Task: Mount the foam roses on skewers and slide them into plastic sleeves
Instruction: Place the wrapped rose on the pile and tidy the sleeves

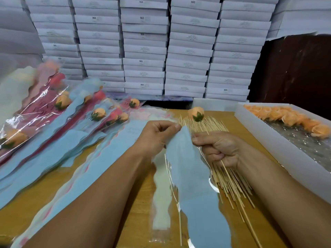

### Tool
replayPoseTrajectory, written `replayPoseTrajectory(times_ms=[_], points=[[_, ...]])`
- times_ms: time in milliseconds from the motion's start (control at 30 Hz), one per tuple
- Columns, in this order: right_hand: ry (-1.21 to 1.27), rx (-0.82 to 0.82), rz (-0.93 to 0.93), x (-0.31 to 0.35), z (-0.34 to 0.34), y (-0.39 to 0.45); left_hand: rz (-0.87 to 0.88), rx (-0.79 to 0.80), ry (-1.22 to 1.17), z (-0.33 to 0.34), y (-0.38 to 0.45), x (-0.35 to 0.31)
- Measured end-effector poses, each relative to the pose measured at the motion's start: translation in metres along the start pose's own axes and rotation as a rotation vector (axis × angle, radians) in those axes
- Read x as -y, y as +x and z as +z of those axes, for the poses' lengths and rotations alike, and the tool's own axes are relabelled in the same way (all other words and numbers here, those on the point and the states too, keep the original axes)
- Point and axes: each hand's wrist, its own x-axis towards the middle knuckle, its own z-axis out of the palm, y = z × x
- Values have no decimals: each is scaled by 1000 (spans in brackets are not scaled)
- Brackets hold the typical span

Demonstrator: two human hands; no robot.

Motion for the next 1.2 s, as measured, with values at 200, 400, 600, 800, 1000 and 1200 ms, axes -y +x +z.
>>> replayPoseTrajectory(times_ms=[200,400,600,800,1000,1200], points=[[-31,-242,-59,-4,3,2,203,-50,179,-5,4,-3],[-24,-246,-28,-6,5,3,218,-35,202,-7,4,-5],[12,-92,11,-4,5,-2,131,45,109,-10,4,-4],[88,0,9,-3,5,-2,44,-16,145,-6,4,-3],[72,65,21,-3,2,-2,78,53,252,-4,-2,-7],[138,-13,71,-4,3,2,15,83,165,-5,-2,-10]])
